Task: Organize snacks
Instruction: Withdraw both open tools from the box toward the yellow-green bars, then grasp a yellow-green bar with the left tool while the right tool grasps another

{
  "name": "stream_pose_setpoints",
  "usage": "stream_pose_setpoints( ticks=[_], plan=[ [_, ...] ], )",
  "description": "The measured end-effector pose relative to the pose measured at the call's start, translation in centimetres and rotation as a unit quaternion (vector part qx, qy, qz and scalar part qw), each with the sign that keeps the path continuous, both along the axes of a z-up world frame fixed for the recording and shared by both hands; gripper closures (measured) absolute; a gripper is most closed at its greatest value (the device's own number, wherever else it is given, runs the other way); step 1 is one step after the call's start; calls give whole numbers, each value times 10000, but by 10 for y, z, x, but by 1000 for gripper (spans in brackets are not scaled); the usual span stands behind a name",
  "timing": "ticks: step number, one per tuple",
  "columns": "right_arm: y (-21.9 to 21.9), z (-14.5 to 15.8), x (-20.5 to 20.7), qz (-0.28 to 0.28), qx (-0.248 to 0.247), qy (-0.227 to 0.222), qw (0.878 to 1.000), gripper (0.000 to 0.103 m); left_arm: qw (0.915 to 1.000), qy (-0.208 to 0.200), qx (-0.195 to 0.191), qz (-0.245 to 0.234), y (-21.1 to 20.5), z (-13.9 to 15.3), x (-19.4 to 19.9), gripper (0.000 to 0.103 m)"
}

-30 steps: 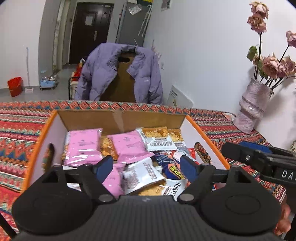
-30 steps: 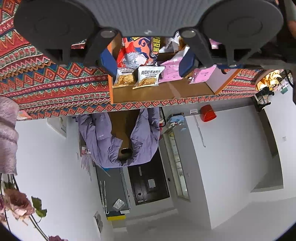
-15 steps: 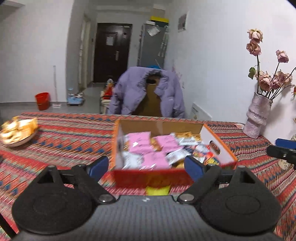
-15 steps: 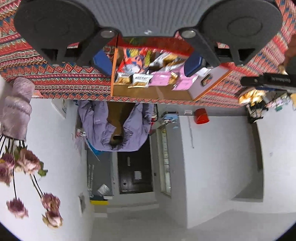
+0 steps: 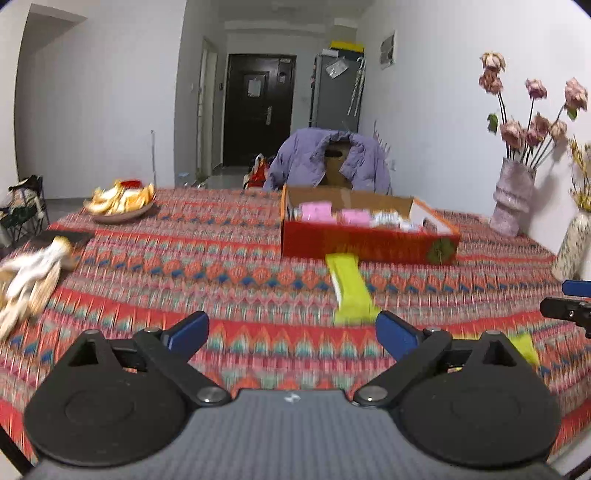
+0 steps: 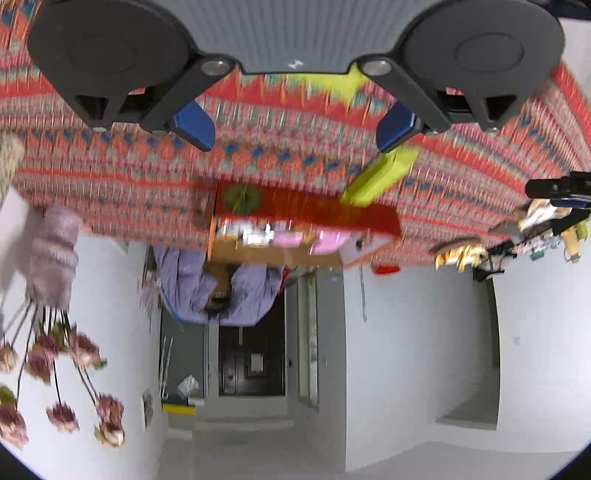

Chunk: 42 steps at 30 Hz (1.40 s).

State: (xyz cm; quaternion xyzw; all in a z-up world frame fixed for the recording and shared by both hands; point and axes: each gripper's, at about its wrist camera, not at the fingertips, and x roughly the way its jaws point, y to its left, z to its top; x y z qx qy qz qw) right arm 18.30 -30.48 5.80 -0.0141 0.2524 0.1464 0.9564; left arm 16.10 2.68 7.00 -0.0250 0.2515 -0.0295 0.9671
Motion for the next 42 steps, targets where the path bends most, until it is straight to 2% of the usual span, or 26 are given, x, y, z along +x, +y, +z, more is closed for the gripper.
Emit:
stream_pose_setpoints(
  ticks=[4,7,16,22,28,35,42],
  plan=[
    [-1,-20,-24,33,-119,133,9998,9,9995,262,-152,114,0,-23,-22,4],
    [-3,-30,-39,94,-47,172,9998,9,9988,423,-106,219,-2,-35,-27,4],
    [-1,-50,-55,173,-156,323,9992,9,9986,517,-26,115,-15,-49,-42,4],
    [-1,-54,-54,145,-153,394,9990,9,9982,599,-36,46,-22,-52,-38,4],
    [-6,-54,-43,71,-176,387,9991,9,9975,703,-13,-61,-30,-56,-23,4],
    [-6,-61,-10,29,-420,568,9975,9,9965,827,-26,-107,-38,-59,5,4],
    [12,-72,31,188,-1120,641,9915,9,9948,1010,-24,-158,-43,-59,46,4]
  ],
)
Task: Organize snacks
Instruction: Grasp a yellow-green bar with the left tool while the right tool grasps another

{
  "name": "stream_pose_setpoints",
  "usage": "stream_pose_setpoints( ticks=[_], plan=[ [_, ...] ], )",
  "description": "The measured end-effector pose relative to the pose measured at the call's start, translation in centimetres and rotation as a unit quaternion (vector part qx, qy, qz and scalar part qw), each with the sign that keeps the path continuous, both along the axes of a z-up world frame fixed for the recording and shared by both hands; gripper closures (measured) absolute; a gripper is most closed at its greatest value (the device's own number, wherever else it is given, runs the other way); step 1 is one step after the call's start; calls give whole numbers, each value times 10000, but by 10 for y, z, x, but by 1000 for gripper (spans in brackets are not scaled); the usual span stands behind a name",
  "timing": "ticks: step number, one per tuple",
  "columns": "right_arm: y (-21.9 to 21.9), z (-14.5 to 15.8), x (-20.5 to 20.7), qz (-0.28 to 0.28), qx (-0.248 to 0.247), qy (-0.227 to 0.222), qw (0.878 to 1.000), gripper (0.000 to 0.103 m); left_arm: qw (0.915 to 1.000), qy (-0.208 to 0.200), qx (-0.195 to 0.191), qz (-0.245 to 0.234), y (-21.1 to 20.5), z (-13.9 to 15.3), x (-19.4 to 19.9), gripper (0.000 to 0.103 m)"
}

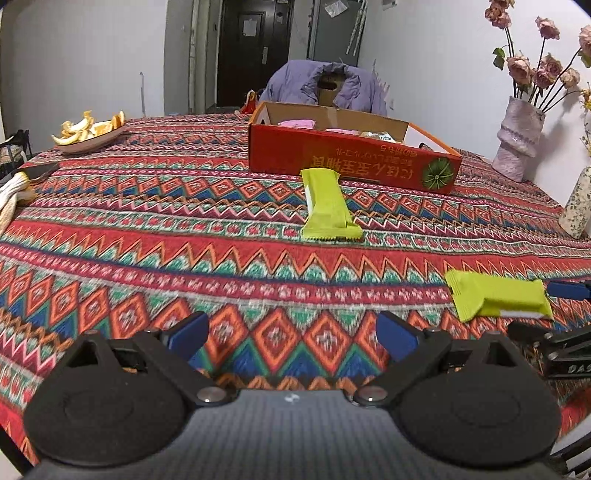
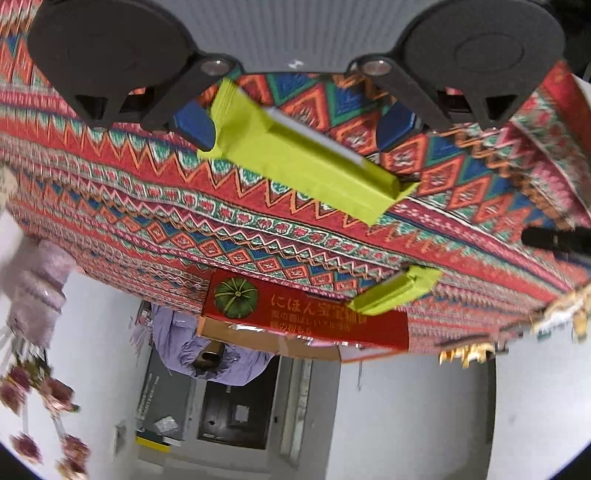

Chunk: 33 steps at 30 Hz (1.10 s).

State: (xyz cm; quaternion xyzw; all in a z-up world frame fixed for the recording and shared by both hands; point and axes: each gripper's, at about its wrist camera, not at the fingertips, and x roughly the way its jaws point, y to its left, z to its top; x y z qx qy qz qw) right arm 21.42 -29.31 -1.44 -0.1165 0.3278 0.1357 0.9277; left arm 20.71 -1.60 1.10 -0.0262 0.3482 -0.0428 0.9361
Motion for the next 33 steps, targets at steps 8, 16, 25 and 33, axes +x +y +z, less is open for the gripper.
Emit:
stream_pose_setpoints(
  ticks=[8,16,25,33],
  plan=[
    [7,-3,58,69,403,248,9989,12,9998,188,-23,-116,-6,-3,54,4],
    [-21,-4,95,-698,974,366,9921,41,9993,221,-35,-300,-21,-8,111,5],
    [-34,-4,82,-1200,1032,507,9861,40,9992,239,20,-329,-35,-22,176,18],
    [-19,-1,76,-1124,737,555,9894,65,9975,126,146,-674,-49,-20,179,68]
  ],
)
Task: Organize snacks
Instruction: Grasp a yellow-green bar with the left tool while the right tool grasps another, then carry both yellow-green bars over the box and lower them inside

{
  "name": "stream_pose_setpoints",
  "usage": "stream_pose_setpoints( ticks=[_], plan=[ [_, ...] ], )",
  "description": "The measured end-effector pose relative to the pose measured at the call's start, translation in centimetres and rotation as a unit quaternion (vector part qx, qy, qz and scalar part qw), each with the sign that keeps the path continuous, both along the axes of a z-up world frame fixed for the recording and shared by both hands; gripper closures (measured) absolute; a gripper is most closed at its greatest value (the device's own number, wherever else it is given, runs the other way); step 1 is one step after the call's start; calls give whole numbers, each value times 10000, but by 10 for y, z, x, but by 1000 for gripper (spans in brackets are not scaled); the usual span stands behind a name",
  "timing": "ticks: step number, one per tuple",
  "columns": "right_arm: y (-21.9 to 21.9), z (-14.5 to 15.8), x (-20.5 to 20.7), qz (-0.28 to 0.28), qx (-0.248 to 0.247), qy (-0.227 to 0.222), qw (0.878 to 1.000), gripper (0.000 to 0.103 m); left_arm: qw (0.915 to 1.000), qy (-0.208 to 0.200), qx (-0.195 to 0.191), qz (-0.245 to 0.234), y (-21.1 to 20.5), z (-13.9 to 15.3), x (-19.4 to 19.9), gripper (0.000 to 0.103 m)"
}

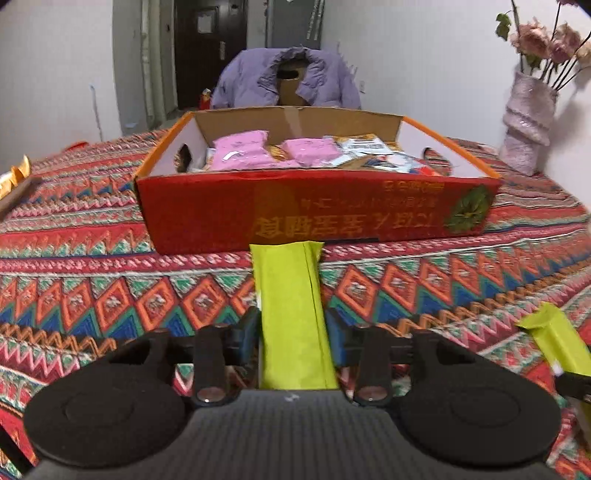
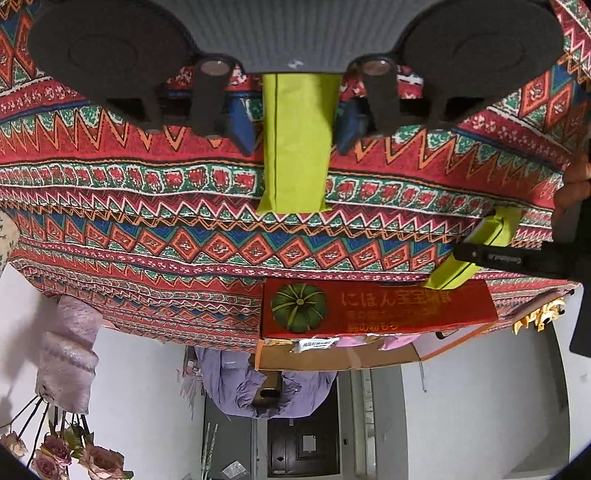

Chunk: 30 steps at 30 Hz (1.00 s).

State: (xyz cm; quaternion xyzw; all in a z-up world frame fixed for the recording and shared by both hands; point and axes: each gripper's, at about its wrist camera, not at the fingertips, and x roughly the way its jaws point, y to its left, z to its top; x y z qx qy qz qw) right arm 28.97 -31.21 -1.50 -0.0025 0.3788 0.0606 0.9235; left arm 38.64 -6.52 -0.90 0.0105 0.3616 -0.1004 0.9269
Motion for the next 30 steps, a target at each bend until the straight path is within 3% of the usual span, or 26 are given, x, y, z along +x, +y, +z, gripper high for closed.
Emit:
stream_pose_setpoints(
  ticks=[4,18,21,30],
  plan=[
    [-1,3,-2,-38,94,10,9999,67,9994,69,-326,-34,10,11,-24,68],
    [26,52,-56,437,361,-778,9954,69,9969,-543,-440,353,49,64,-148,68],
    [24,65,-63,519,633,-911,9925,69,9956,-778,-332,414,54,74,-163,68],
    [21,88,-71,515,565,-1239,9893,69,9937,-923,-457,431,64,87,-177,68]
  ],
)
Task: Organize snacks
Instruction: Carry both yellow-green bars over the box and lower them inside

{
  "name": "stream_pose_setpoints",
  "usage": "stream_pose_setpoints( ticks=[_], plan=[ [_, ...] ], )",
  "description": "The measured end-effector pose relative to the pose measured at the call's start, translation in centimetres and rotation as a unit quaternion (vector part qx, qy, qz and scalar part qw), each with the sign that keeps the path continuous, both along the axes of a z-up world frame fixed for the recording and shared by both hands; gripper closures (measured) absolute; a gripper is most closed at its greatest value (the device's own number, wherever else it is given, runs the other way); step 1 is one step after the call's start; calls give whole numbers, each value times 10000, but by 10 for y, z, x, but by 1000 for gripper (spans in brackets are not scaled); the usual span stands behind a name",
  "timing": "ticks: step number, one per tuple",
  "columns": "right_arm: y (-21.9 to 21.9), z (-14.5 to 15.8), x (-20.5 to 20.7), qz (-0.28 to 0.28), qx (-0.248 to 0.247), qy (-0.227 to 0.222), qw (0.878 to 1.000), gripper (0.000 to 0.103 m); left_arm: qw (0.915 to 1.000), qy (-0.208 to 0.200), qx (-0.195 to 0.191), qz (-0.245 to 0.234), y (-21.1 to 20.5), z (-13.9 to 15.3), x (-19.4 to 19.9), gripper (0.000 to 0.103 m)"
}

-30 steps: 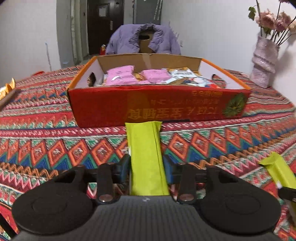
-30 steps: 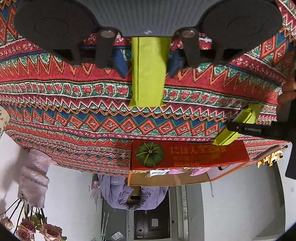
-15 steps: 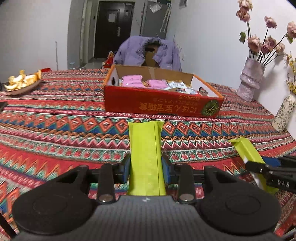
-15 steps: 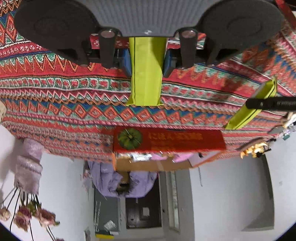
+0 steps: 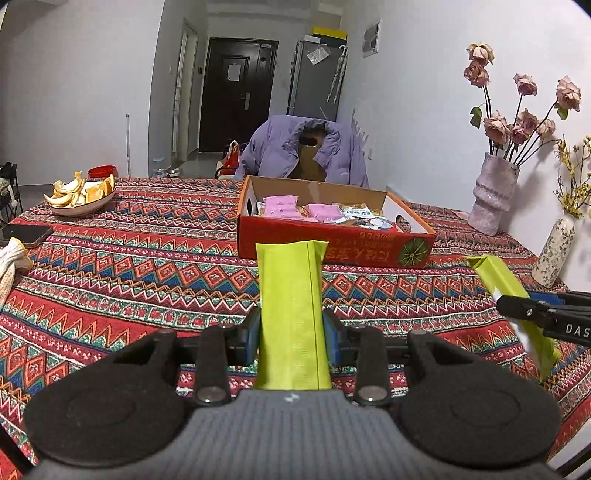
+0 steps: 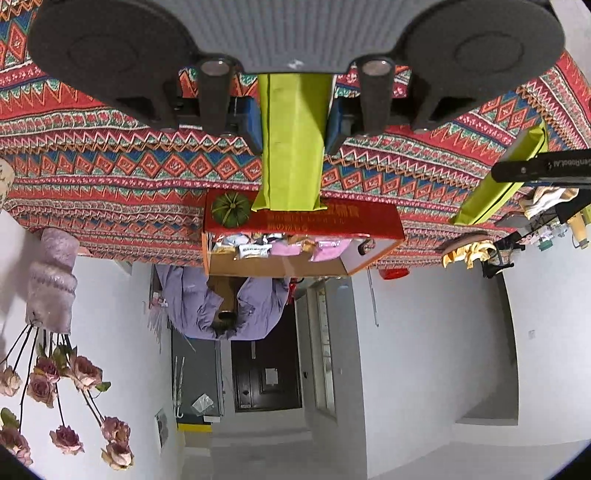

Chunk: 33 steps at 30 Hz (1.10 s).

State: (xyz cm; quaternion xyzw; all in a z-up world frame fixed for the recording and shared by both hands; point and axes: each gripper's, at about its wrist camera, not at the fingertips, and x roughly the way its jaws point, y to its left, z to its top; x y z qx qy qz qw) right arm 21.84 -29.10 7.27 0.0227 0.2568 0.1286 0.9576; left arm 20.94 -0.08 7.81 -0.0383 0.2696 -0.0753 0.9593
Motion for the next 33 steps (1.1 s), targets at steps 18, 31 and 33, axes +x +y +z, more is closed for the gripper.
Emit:
stream_pose_setpoints(
  ticks=[18,31,33],
  plan=[
    [-56,103,175,459,219,323,9982,68,9950,379,155,-913,9,108,154,68],
    [-57,62,365,-101,622,1417,9879,68,9911,1155,545,-381,-26,74,345,68],
    [-47,39,389,-256,536,1648,9845,68,9887,1331,651,-232,-35,56,370,68]
  ],
)
